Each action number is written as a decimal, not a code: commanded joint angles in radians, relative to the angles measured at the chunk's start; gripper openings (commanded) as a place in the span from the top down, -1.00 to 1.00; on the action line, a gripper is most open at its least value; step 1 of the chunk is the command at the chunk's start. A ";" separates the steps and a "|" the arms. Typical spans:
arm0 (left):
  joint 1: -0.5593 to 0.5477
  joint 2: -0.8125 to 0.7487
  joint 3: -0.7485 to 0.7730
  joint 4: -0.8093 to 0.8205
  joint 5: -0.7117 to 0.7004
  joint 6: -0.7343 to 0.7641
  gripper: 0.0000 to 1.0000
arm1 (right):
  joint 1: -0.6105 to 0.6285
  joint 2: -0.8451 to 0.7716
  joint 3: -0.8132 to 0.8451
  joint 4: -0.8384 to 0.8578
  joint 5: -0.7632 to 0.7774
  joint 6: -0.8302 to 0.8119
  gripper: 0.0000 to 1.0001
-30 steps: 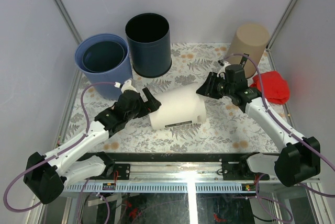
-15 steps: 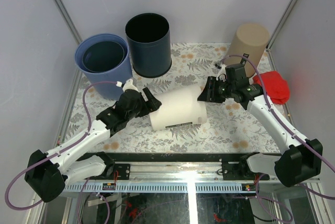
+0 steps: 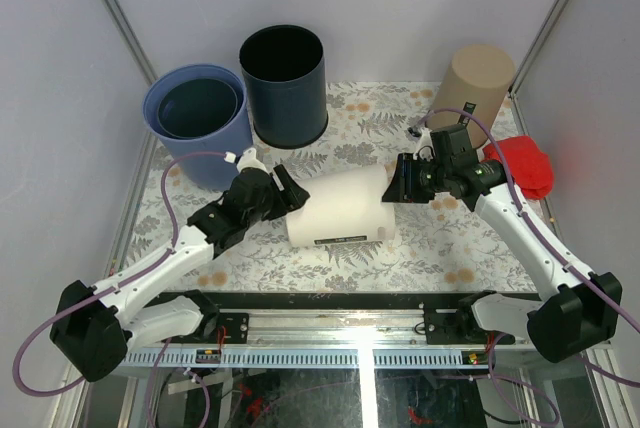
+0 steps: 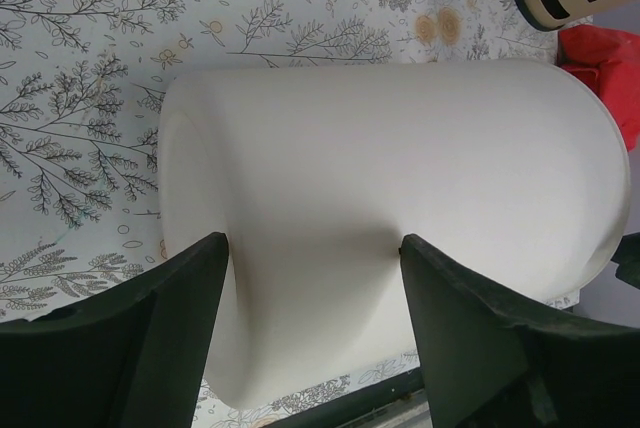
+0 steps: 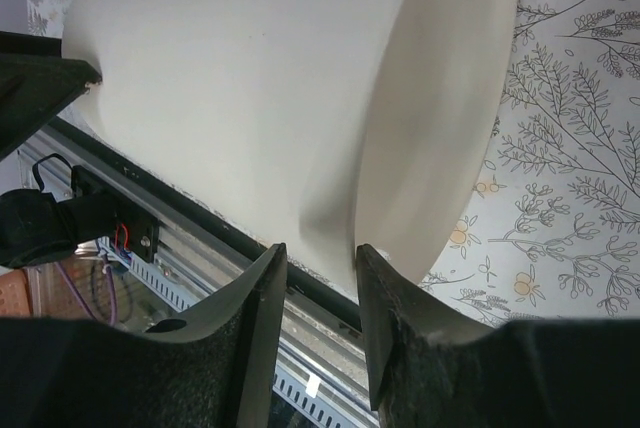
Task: Turn the large container upside down
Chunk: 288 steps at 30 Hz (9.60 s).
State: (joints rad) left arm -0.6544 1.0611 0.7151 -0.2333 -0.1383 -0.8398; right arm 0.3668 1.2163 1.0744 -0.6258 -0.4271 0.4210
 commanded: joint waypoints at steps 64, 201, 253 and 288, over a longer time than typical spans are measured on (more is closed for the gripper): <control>-0.127 0.090 0.537 -0.351 -0.222 0.238 -0.27 | 0.181 0.213 -0.384 1.271 -0.157 0.555 0.14; -0.039 0.900 0.913 0.326 -0.039 0.460 -0.78 | 0.185 -0.543 -0.126 0.002 0.572 0.262 0.01; 0.179 -0.260 0.528 -0.609 -0.357 0.240 -1.00 | 0.198 1.036 1.315 0.534 -0.048 -0.390 -0.05; 0.179 -0.326 0.471 -0.661 -0.380 0.236 -0.99 | 0.310 1.152 1.338 0.402 -0.119 -0.570 0.60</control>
State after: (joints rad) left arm -0.4816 0.7479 1.1973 -0.8906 -0.5022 -0.6094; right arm 0.6338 2.3836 2.3928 -0.0917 -0.4908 -0.1265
